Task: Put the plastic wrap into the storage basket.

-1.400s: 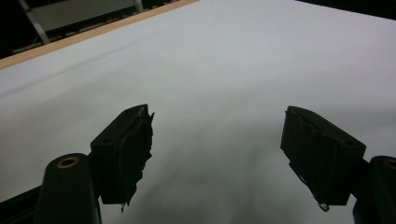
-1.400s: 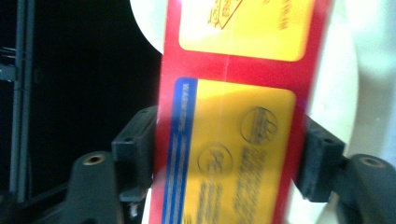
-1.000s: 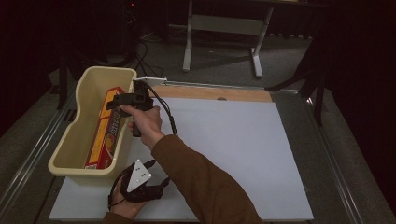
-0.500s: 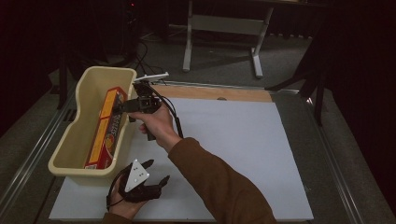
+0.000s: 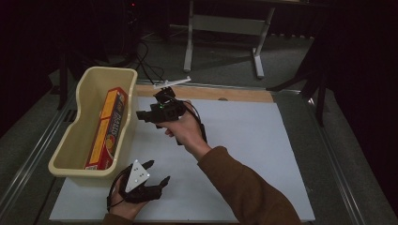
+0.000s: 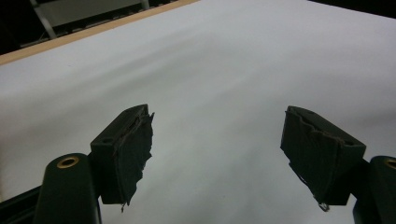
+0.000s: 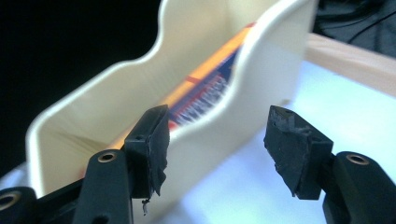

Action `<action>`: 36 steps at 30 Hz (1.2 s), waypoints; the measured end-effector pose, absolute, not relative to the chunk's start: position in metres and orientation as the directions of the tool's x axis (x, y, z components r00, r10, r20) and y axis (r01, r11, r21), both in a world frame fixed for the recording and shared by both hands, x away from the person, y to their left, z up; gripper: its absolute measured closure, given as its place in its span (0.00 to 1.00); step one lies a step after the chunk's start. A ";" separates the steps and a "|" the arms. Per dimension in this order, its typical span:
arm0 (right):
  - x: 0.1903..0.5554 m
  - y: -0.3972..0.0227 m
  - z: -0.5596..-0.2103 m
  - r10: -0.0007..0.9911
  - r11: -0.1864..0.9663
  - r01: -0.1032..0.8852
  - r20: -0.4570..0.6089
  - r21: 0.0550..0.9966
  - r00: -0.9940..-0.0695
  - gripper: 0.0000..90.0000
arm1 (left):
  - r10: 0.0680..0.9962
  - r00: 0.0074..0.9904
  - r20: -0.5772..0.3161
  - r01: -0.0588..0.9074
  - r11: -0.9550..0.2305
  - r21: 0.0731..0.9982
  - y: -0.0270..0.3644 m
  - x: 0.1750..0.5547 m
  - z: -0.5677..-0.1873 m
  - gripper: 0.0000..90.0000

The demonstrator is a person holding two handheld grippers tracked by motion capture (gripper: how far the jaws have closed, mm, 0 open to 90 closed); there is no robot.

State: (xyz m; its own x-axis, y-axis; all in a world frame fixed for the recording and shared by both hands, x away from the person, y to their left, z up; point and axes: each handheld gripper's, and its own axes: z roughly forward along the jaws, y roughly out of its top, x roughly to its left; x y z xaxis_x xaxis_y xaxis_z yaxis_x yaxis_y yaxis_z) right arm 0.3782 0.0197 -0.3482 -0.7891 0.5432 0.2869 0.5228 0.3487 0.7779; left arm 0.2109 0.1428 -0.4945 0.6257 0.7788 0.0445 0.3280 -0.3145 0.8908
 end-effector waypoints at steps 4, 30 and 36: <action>0.374 0.002 -0.350 0.564 0.389 0.476 0.204 0.788 -0.800 0.44 | 0.779 0.626 0.045 0.331 -0.317 0.889 0.143 0.211 -0.495 0.27; 0.329 -0.128 -0.375 0.640 0.427 0.363 0.007 0.828 -0.768 0.39 | 0.796 0.605 0.038 0.343 -0.303 0.889 0.148 0.213 -0.495 0.27; 0.317 -0.168 -0.390 0.689 0.388 0.372 0.003 0.843 -0.725 0.38 | 0.798 0.602 0.039 0.344 -0.303 0.889 0.148 0.214 -0.495 0.27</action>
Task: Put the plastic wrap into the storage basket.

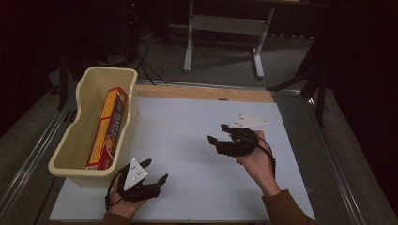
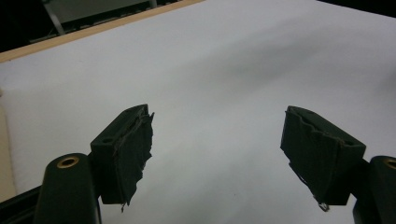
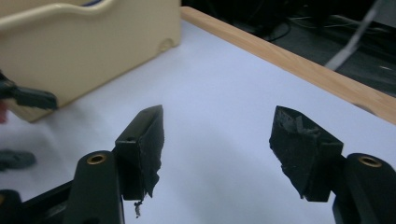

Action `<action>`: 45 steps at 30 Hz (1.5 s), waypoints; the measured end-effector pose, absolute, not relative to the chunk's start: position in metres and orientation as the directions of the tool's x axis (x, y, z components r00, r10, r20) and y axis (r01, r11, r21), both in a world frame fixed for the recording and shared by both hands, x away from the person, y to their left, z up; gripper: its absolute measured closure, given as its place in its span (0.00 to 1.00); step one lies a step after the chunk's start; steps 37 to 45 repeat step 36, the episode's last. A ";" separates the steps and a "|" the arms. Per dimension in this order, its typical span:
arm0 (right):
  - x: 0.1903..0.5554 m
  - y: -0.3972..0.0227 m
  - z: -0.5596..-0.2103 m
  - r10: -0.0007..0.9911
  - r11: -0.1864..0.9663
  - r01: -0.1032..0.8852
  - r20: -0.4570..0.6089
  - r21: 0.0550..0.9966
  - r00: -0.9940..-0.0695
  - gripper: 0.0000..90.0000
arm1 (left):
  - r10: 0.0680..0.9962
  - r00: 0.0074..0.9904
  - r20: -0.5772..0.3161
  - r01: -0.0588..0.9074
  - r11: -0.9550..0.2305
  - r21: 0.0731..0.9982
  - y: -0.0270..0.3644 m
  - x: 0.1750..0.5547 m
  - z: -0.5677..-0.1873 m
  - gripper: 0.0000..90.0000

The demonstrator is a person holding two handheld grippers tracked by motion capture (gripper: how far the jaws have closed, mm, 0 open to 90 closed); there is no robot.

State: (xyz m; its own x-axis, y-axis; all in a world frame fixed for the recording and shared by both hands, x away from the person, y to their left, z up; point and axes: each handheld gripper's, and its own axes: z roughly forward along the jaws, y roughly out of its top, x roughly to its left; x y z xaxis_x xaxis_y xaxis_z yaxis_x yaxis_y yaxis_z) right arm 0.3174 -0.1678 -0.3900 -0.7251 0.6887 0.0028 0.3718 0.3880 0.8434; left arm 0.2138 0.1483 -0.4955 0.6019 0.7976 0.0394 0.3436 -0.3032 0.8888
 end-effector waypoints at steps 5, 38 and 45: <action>0.312 -0.193 -0.402 0.716 0.367 0.365 -0.010 0.856 -0.698 0.38 | 0.799 0.600 0.039 0.345 -0.303 0.889 0.148 0.214 -0.496 0.27; 0.235 -0.311 -0.483 0.810 0.235 0.358 0.021 0.903 -0.585 0.32 | 0.823 0.563 0.079 0.315 -0.302 0.900 0.150 0.212 -0.492 0.27; 0.235 -0.311 -0.483 0.810 0.235 0.358 0.021 0.903 -0.585 0.32 | 0.823 0.563 0.079 0.315 -0.302 0.900 0.150 0.212 -0.492 0.27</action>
